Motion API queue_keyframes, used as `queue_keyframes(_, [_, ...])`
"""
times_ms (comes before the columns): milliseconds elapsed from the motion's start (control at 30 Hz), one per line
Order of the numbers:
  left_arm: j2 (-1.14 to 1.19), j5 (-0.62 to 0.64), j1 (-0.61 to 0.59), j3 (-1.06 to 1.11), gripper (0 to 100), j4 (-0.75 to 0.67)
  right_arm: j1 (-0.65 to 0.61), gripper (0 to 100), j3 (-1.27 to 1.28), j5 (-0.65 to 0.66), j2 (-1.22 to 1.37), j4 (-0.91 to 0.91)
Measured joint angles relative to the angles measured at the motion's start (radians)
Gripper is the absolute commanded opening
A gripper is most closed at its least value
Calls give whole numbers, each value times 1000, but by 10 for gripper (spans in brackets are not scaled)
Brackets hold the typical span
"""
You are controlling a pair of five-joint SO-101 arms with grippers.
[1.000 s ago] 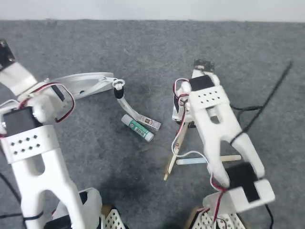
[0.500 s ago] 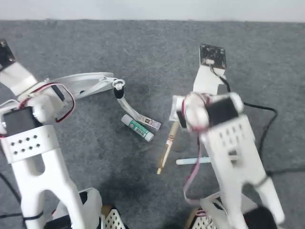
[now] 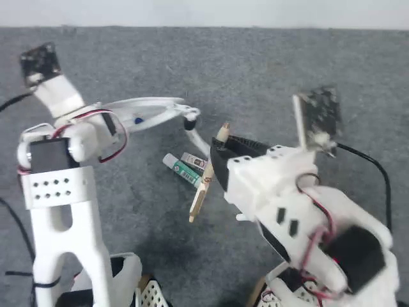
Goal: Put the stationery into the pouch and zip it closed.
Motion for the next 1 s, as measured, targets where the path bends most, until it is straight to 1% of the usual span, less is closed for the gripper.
queue_keyframes(167, [0, -32, 87, -3, 9, 28, 2, 6, 0, 37, -37, -66])
queue_keyframes(400, [0, -40, 101, -3, 9, 34, -2, 6, 0, 83, -17, -218])
queue_keyframes(500, [0, -43, 101, -3, 9, 34, -6, 6, 41, 126, -34, -344])
queue_keyframes(800, [0, -46, 101, -3, 9, 34, -2, 6, 385, 287, -17, -801])
queue_keyframes(900, [0, -46, 101, -3, 9, 34, -5, 6, 445, 305, -15, -911])
queue_keyframes(1000, [0, -46, 101, -3, 9, 34, -5, 6, 453, 308, -15, -979])
